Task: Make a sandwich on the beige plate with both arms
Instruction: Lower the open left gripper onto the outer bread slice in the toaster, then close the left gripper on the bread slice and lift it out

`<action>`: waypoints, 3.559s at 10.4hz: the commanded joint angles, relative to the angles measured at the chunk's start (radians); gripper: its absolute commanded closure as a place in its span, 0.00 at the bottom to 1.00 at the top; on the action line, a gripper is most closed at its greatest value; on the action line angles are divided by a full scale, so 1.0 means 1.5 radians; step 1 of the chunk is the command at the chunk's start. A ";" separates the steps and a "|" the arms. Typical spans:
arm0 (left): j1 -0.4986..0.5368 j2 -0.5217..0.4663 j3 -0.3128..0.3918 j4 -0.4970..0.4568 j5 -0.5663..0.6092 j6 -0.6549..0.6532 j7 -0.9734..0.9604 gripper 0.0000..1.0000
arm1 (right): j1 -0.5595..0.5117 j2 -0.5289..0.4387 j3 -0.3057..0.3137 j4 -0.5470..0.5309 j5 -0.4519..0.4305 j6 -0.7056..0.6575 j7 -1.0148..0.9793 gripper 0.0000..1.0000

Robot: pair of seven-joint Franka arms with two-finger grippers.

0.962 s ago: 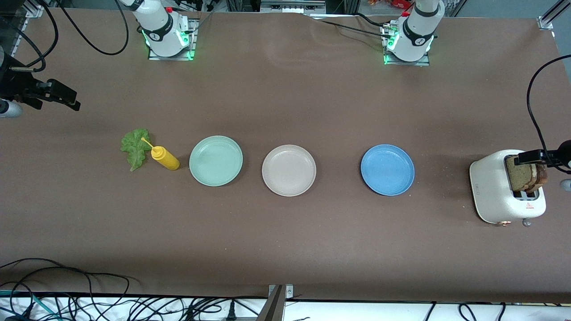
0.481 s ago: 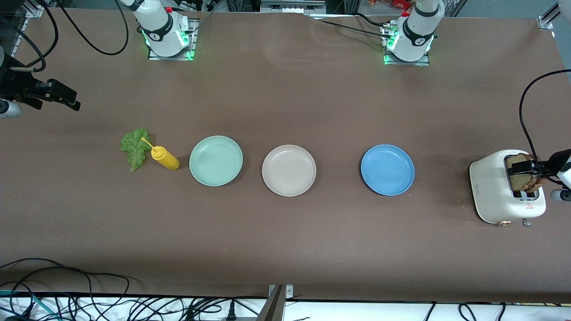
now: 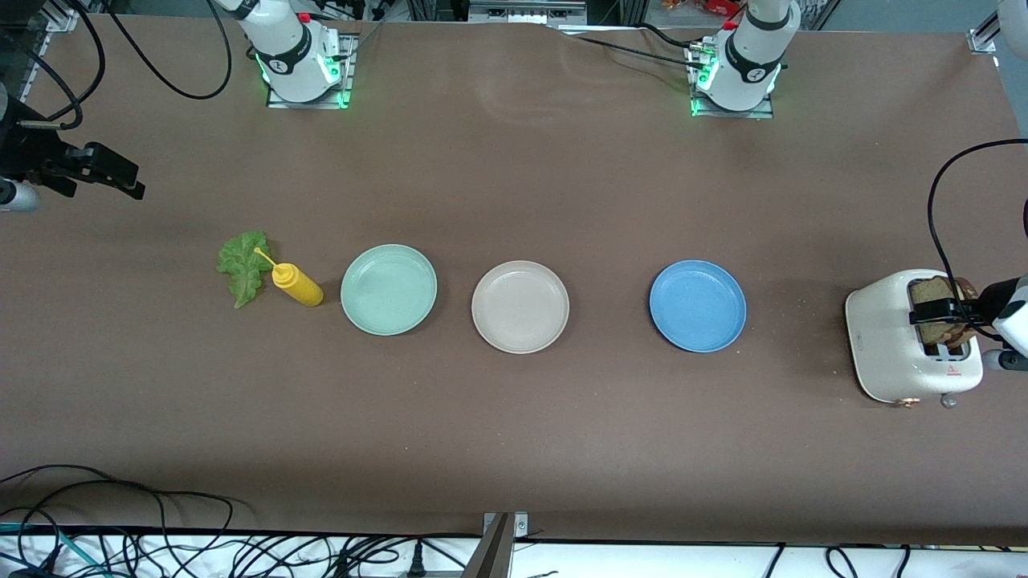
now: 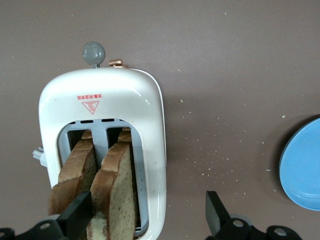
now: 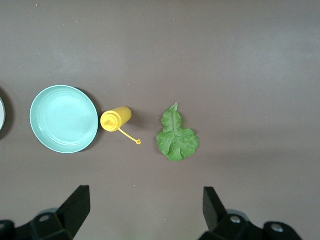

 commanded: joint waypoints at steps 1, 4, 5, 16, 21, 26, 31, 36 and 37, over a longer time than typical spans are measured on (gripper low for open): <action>0.009 0.002 -0.003 0.003 -0.009 0.008 0.029 0.00 | 0.000 -0.002 0.000 0.005 0.008 -0.006 0.004 0.00; 0.028 0.003 -0.003 0.003 -0.010 0.008 0.057 0.00 | 0.000 -0.002 0.001 0.005 0.008 -0.006 0.004 0.00; 0.029 0.003 -0.003 0.003 -0.010 0.008 0.058 0.00 | 0.000 -0.002 0.001 0.005 0.009 -0.006 0.004 0.00; 0.023 0.009 -0.008 -0.018 -0.019 -0.001 0.056 0.21 | 0.000 -0.002 0.000 0.005 0.010 -0.007 0.004 0.00; 0.025 0.005 -0.006 -0.020 -0.009 -0.010 0.102 0.76 | 0.000 -0.002 0.000 0.005 0.010 -0.007 0.004 0.00; 0.021 0.003 -0.009 0.002 0.049 -0.012 0.137 1.00 | 0.000 -0.002 -0.001 0.005 0.010 -0.007 0.004 0.00; 0.004 -0.002 -0.010 0.106 0.046 -0.120 0.153 1.00 | -0.001 -0.002 -0.003 0.005 0.010 -0.007 0.003 0.00; 0.004 -0.003 -0.049 0.178 0.032 -0.208 0.180 1.00 | 0.000 -0.002 0.000 0.005 0.010 -0.008 0.004 0.00; 0.004 -0.003 -0.059 0.180 0.005 -0.218 0.178 1.00 | -0.001 -0.002 -0.001 0.005 0.010 -0.008 0.004 0.00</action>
